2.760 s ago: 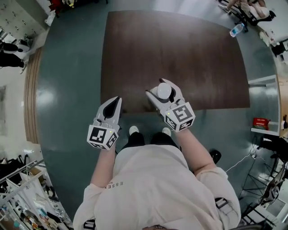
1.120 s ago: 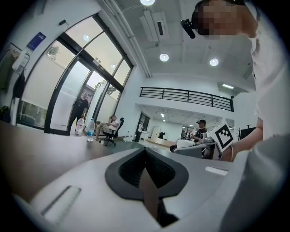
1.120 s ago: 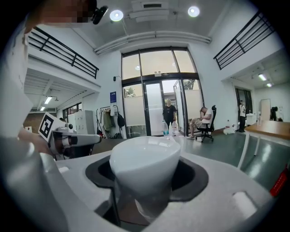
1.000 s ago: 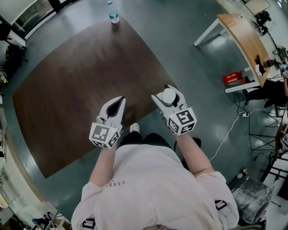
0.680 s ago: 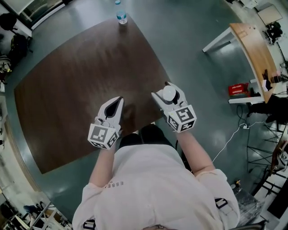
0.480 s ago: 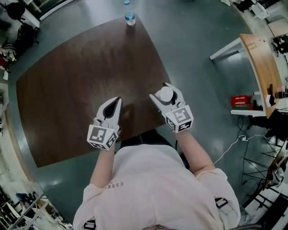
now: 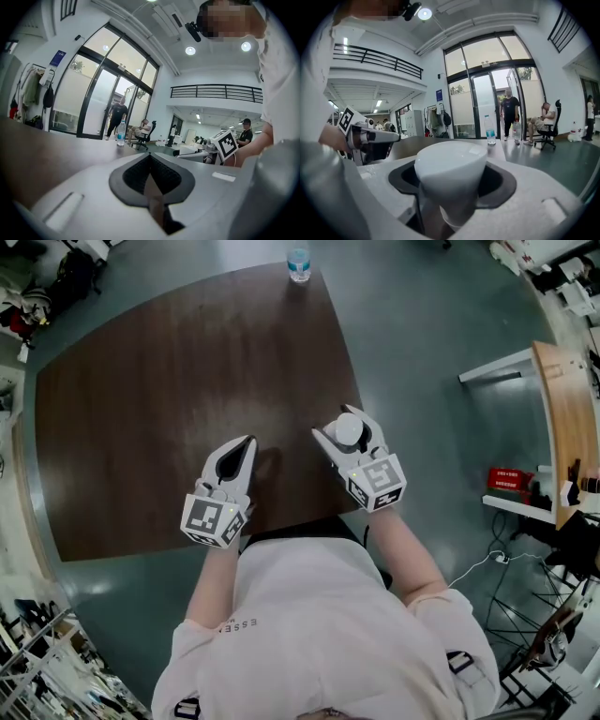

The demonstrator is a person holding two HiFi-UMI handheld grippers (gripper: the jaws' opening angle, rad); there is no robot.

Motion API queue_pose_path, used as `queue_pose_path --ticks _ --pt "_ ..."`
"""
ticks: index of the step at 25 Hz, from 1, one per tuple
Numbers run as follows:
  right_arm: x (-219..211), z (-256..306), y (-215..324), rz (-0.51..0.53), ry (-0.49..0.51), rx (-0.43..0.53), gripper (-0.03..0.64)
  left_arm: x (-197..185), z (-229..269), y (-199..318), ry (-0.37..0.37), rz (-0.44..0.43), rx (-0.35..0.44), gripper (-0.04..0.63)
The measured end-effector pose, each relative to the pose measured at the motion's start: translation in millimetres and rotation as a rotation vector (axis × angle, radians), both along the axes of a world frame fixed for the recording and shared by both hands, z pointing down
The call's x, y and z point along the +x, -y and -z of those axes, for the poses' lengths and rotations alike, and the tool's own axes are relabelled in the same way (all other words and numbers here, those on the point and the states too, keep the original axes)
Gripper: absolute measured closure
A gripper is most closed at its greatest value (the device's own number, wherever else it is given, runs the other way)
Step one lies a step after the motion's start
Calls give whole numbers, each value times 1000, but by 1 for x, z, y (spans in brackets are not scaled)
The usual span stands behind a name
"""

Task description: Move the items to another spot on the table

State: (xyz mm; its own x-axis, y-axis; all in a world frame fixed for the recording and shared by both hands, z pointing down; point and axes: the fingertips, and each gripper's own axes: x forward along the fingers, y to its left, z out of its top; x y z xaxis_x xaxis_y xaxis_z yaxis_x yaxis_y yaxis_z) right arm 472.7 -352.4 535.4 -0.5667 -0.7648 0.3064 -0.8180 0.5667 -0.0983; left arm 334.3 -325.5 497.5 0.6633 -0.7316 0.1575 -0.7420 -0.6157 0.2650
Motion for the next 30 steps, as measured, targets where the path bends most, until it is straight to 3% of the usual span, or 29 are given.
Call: queue_pose_path --ticks 6,8,12,20,22,25,27,29,30 --pt "1 -3 1 -19 10 -18 322 1 -3 -1 -5 7 -9 580" --pt "5 0 3 -54 -1 -12 285 2 1 -1 -7 -4 -6 580" --pt "15 18 4 -146 -12 33 204 -2 12 -1 -13 -31 2 580" --pt "21 73 -38 -378 -66 210 206 -30 39 -16 -29 -120 40 580" --pt "18 77 -56 -425 -70 211 231 -36 43 -25 -30 -147 45 580" --pt "7 74 -84 -459 -91 194 446 -44 45 -43 -30 -187 48 580" --pt "-3 69 -99 -465 -105 190 501 -50 47 -55 -31 -201 59 580" --pt "-12 62 -115 -455 -103 175 629 -56 47 -69 -34 -201 64 580" --pt "-18 58 -124 -437 -95 161 630 -59 47 -77 -34 -198 64 580"
